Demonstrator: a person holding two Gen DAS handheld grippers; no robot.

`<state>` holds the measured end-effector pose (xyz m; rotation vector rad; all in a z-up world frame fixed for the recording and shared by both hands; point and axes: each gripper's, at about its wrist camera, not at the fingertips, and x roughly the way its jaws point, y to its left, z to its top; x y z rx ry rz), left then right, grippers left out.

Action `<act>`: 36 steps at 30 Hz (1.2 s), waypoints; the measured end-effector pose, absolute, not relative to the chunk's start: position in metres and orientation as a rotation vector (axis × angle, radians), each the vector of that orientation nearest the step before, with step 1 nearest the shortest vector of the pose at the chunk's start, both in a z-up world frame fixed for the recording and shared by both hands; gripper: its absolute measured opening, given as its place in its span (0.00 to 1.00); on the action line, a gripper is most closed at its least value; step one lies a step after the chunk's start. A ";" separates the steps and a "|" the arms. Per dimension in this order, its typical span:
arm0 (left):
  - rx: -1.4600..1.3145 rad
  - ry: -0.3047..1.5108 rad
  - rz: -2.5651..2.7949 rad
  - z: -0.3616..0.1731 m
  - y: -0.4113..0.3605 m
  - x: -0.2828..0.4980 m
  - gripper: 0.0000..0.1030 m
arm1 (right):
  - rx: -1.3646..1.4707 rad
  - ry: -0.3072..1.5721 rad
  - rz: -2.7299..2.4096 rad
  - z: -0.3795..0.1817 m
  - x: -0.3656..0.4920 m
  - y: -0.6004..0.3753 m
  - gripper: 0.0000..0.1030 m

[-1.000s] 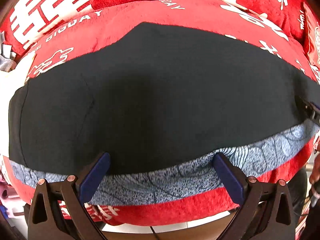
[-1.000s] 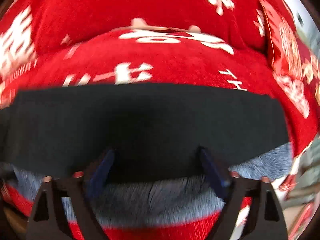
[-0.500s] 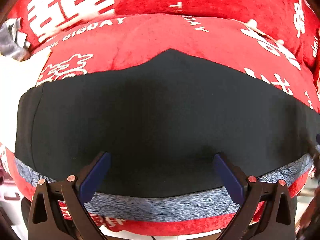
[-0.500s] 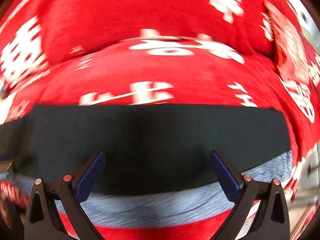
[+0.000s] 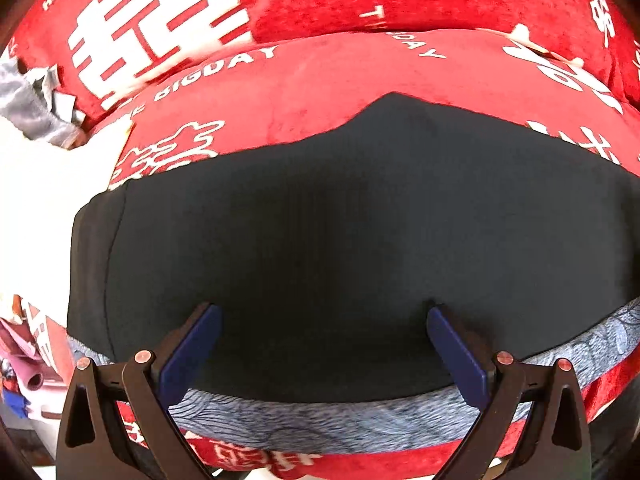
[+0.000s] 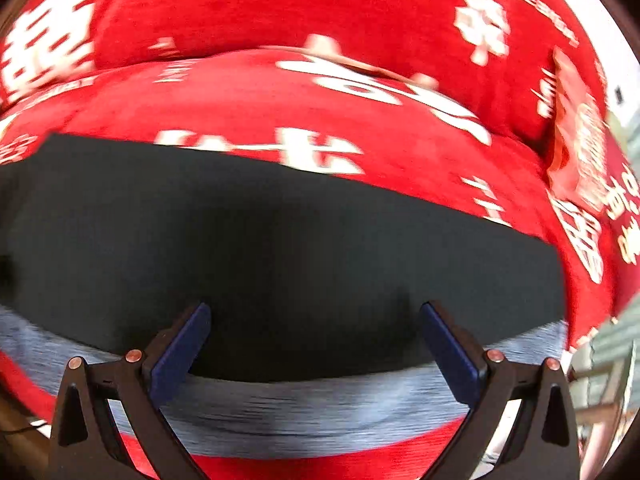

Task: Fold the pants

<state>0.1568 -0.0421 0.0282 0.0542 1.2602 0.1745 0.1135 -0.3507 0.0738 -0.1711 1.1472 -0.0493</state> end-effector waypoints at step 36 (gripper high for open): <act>-0.060 1.256 0.437 0.024 0.120 0.186 1.00 | -0.162 1.208 0.011 0.067 0.201 -0.199 1.00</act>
